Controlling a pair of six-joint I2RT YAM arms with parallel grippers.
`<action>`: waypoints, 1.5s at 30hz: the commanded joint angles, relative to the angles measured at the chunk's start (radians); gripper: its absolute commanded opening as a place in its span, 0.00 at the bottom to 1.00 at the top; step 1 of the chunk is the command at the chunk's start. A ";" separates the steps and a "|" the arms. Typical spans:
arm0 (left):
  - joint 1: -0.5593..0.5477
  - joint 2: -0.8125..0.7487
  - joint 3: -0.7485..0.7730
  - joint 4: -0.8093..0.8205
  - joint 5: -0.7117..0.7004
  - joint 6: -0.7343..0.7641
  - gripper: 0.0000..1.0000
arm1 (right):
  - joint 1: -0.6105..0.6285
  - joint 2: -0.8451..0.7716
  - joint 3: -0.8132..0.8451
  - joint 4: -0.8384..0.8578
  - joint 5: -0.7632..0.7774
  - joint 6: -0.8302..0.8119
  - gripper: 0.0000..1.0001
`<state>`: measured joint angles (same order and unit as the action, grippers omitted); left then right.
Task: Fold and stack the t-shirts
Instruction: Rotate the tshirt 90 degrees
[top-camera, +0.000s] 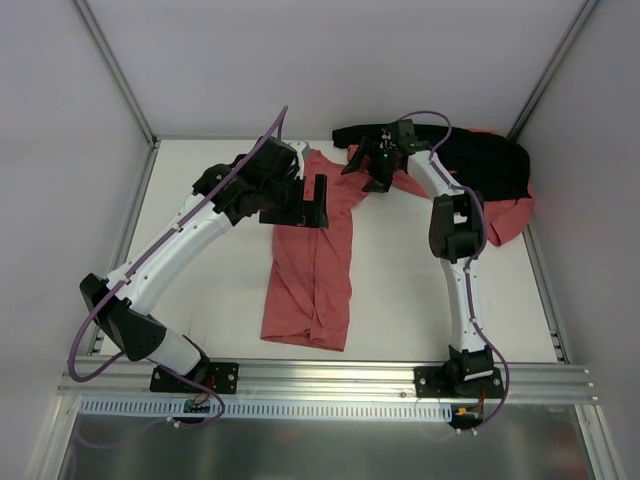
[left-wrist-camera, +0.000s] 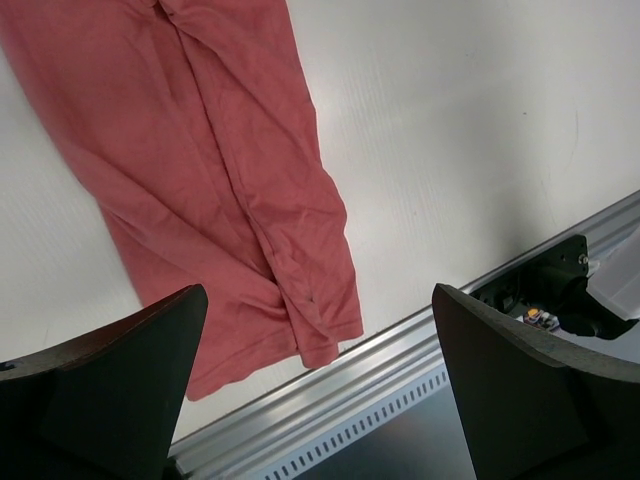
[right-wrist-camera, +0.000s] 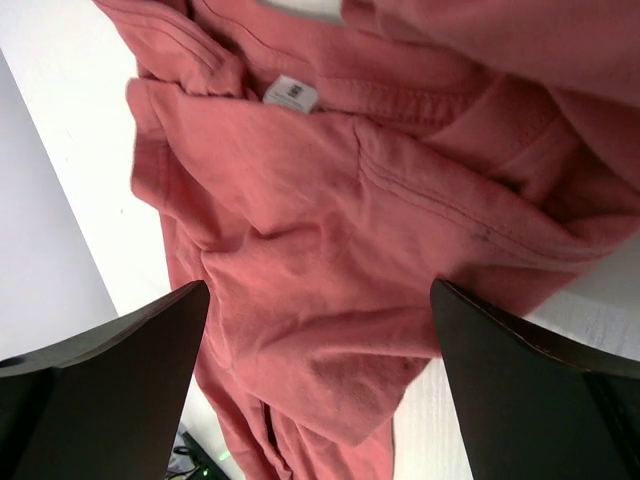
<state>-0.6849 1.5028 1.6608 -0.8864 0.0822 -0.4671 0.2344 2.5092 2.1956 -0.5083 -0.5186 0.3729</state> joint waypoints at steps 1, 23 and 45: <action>0.013 -0.038 0.034 -0.048 0.013 -0.001 0.99 | 0.006 0.019 0.076 0.002 0.037 -0.028 0.99; 0.013 -0.118 0.037 -0.131 -0.025 -0.079 0.99 | 0.016 0.266 0.251 0.300 0.011 0.176 1.00; 0.013 -0.246 -0.217 0.089 -0.042 -0.047 0.99 | -0.047 -0.036 0.032 0.778 -0.050 0.259 0.99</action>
<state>-0.6849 1.2850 1.4948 -0.8963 0.0402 -0.5323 0.2192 2.7003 2.2864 0.1459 -0.5251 0.6598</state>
